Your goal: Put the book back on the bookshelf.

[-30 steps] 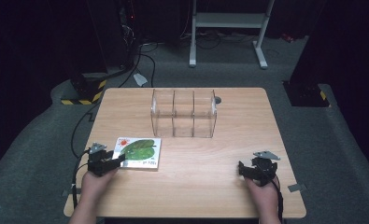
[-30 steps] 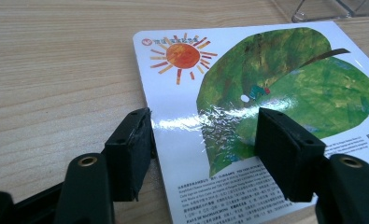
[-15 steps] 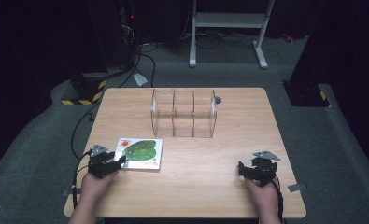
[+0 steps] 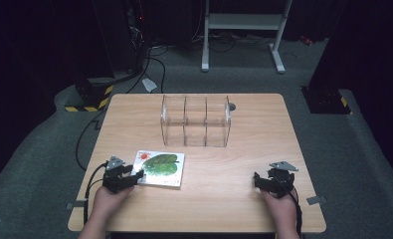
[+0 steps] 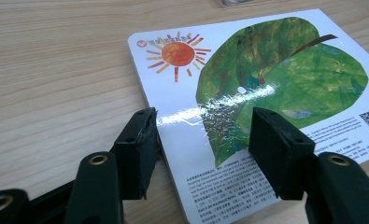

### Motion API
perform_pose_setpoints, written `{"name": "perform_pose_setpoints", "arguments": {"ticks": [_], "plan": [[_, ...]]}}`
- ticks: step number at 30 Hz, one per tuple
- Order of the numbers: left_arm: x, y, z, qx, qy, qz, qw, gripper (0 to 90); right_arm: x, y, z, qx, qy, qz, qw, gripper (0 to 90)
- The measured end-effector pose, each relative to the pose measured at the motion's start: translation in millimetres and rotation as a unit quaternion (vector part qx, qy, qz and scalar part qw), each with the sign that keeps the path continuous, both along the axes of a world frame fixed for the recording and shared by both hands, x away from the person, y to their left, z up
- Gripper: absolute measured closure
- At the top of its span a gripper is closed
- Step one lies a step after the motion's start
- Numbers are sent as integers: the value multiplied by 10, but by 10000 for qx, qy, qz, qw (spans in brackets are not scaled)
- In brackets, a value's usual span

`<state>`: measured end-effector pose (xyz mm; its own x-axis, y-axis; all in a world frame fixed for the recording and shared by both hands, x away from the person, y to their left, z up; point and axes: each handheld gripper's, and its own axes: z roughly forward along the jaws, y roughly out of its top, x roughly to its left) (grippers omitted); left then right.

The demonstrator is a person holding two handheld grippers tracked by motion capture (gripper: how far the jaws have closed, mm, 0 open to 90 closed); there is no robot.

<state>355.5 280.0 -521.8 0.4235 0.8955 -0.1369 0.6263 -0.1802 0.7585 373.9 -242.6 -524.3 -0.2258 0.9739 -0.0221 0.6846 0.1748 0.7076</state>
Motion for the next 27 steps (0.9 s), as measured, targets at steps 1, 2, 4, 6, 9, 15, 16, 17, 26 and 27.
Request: {"name": "perform_pose_setpoints", "arguments": {"ticks": [1, 2, 4, 6, 9, 15, 16, 17, 26, 27], "plan": [[0, 0, 0, 0, 0, 0, 10000, 421, 0, 0, 0, 0, 0, 0, 10000, 126], [-8, -37, -1, 2, -3, -70, 10000, 421, -9, 11, 3, -62, -34, 14, 10000, 133], [-26, -124, 0, -22, 21, -257, 9997, 422, -14, 19, 4, -72, -42, 6, 10000, 133], [-47, -220, 8, 33, 22, -410, 9992, 421, -18, 24, 6, -103, -64, 18, 9999, 142], [-78, -350, 13, 13, 46, -551, 9985, 421, -46, 50, 28, -202, -112, 106, 9997, 203], [-119, -536, 9, -58, 88, -851, 9963, 423, -128, 173, 125, -20, -337, 304, 9990, 235], [-121, -555, 11, -39, 92, -913, 9958, 423, -147, 207, 148, 45, -415, 355, 9985, 237], [-129, -589, 6, -55, 74, -983, 9951, 422, -199, 289, 187, 140, -557, 376, 9976, 267], [-131, -587, 18, -195, -41, -873, 9960, 420, -358, 824, 238, 968, -557, 1005, 9886, 295], [-131, -587, 18, -195, -41, -873, 9960, 420, -358, 824, 238, 968, -557, 1005, 9886, 295]]}}
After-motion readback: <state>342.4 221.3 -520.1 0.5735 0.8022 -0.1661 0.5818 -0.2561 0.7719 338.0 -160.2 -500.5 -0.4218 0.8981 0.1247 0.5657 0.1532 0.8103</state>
